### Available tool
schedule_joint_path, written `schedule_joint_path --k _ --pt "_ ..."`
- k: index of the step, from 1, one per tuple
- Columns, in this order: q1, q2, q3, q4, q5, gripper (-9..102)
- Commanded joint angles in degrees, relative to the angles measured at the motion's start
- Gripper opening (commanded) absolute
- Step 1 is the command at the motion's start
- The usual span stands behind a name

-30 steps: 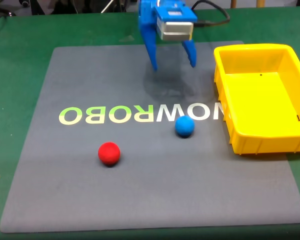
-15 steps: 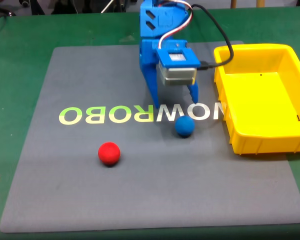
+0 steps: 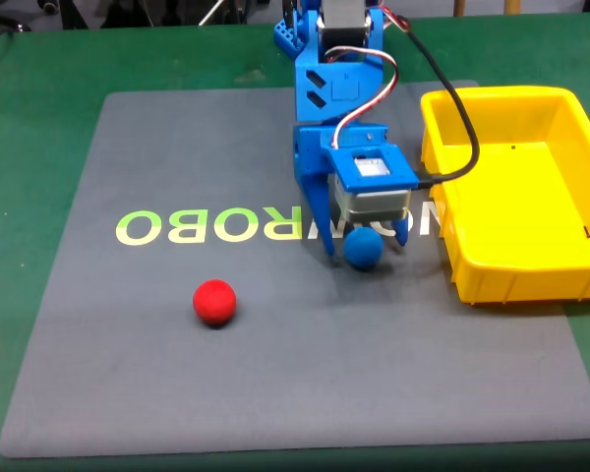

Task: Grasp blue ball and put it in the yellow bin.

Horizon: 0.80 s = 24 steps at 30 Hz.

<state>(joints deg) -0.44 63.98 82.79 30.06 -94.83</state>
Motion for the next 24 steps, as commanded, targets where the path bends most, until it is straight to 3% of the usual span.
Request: schedule_joint_path --k 1,6,15,24 --pt "-0.62 -0.44 -5.19 -0.26 0.09 26" --pt "-0.7 -2.46 -7.82 2.02 0.0 1" --pt "-1.58 -1.85 -8.0 3.43 0.44 0" --pt "-4.04 9.49 -12.04 2.81 -1.14 0"
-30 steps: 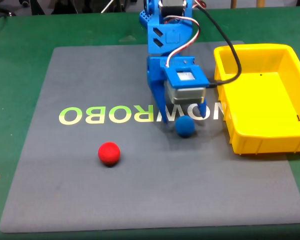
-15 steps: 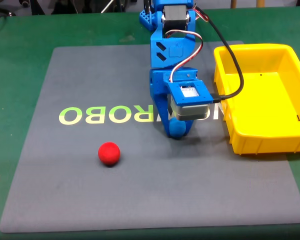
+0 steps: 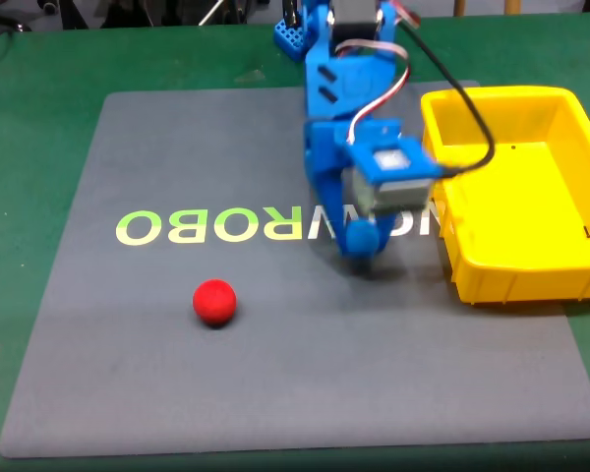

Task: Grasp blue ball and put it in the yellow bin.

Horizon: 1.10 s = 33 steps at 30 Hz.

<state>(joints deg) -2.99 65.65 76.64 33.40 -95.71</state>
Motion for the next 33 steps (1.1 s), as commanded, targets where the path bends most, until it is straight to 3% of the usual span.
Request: schedule_joint_path --k 1,17,29,31,33 --pt "-2.11 8.88 -7.03 -0.53 -0.26 0" --pt "-23.12 21.27 -7.29 10.63 5.36 0" --pt "-21.36 22.06 -2.99 11.07 2.55 0" --pt "-20.92 22.06 -2.99 11.07 2.46 4" --pt "-20.48 22.15 -2.9 11.07 2.46 17"
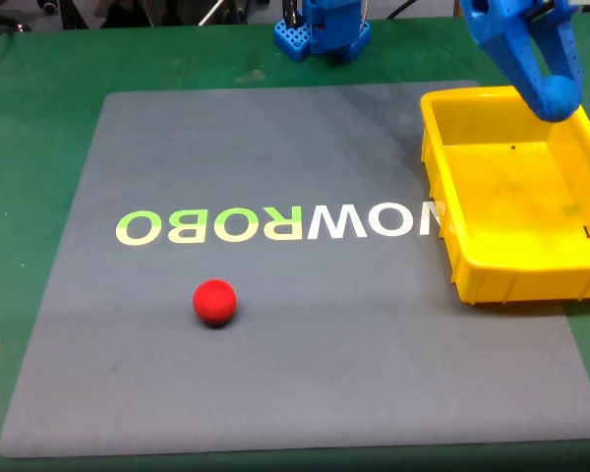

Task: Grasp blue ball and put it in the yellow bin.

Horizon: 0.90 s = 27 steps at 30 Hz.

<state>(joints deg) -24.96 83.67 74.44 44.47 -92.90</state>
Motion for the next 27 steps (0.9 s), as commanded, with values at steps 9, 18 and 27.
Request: schedule_joint_path --k 9,18,27 --pt "2.81 5.01 -0.62 0.18 0.7 34" --pt "3.87 7.65 0.79 0.88 0.79 35" --pt "10.37 37.09 38.58 -0.26 -0.35 0"
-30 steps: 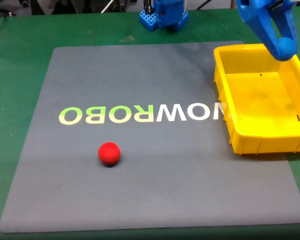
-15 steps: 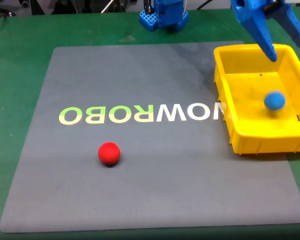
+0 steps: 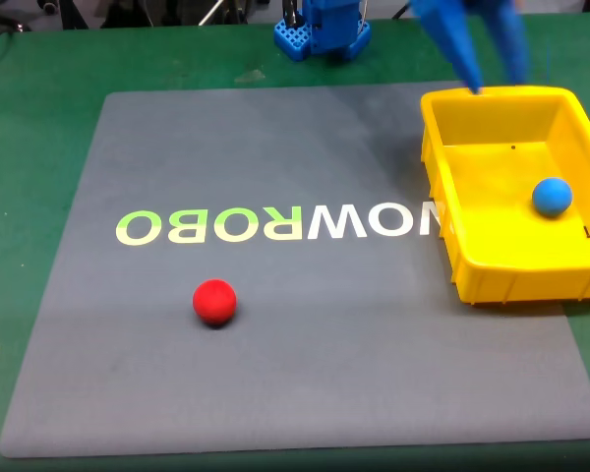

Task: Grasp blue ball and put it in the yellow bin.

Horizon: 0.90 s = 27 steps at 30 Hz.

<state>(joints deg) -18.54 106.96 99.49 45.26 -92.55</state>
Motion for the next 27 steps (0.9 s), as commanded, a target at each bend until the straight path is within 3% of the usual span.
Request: schedule_joint_path --k 1,7,12,20,25,27 --pt "5.54 18.81 20.39 -1.85 -1.67 0" --pt "15.21 43.95 52.82 -2.46 -6.86 0" --pt "18.98 56.25 66.36 0.53 -6.94 0" --pt "21.97 71.19 76.11 14.68 -5.98 0" --pt "22.41 83.06 78.05 31.46 -6.06 0" --pt "21.62 83.5 78.13 33.49 -3.69 0"
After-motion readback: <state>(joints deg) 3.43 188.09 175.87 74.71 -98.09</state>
